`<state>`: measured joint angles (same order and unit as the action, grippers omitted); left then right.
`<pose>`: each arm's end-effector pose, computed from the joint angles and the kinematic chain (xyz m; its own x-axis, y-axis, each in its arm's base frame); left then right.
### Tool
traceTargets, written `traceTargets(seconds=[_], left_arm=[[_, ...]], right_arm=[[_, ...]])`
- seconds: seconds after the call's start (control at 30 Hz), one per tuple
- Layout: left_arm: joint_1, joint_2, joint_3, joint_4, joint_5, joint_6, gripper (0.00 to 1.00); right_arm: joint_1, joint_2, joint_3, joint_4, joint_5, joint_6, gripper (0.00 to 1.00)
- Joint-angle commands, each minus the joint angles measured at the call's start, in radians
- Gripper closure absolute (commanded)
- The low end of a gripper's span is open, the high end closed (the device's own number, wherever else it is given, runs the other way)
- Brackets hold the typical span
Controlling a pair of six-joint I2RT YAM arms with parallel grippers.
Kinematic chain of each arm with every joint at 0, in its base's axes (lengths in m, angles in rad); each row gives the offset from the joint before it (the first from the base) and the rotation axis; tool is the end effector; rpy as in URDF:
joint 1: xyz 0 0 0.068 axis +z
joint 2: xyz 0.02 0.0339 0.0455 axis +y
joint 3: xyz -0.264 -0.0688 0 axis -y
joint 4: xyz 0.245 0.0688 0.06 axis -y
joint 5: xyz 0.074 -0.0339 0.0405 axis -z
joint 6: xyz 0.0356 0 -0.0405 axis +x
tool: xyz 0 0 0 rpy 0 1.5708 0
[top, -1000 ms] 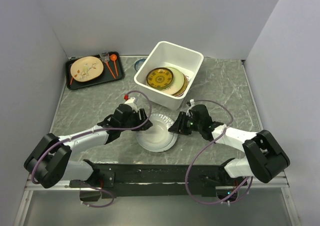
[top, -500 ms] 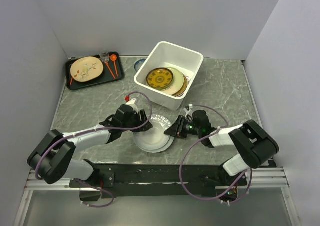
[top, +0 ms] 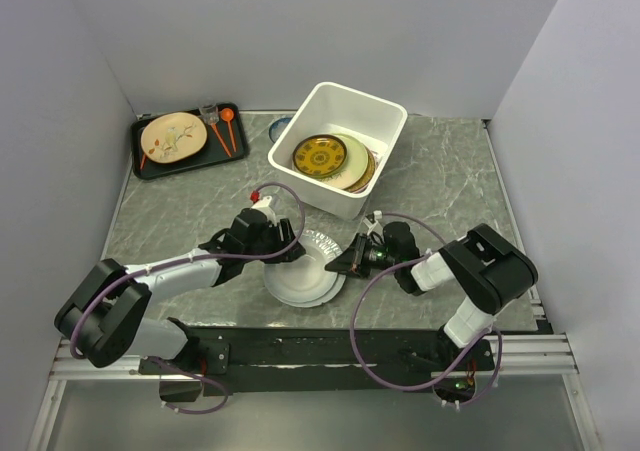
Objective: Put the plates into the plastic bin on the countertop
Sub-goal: Pick up the plate at the center of the board.
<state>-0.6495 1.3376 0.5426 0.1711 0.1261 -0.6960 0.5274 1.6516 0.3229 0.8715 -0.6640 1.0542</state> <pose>0.2060 -0.1621 0.1736 -0.7938 -0.1958 -0.5757 0.2245 0.7855 -0.5767 0.2049 0.1447 0.1081 -0.9485 0.2400 -0.2066 -0.1001 0.3918 0.9146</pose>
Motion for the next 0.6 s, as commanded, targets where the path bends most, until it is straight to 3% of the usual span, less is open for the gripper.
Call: traceTargets(seconds=[0.0, 0.23, 0.57], left_arm=[[-0.002, -0.022, 0.003, 0.011, -0.005, 0.007, 0.39], [-0.002, -0.023, 0.034, -0.004, 0.007, 0.013, 0.37], [-0.002, -0.149, 0.057, -0.103, -0.078, 0.03, 0.29]], right_arm=[[0.011, 0.014, -0.039, -0.054, 0.02, -0.039, 1.0], [0.01, -0.049, -0.053, -0.098, 0.047, -0.051, 1.0], [0.01, -0.133, -0.002, -0.218, 0.05, -0.091, 1.0]])
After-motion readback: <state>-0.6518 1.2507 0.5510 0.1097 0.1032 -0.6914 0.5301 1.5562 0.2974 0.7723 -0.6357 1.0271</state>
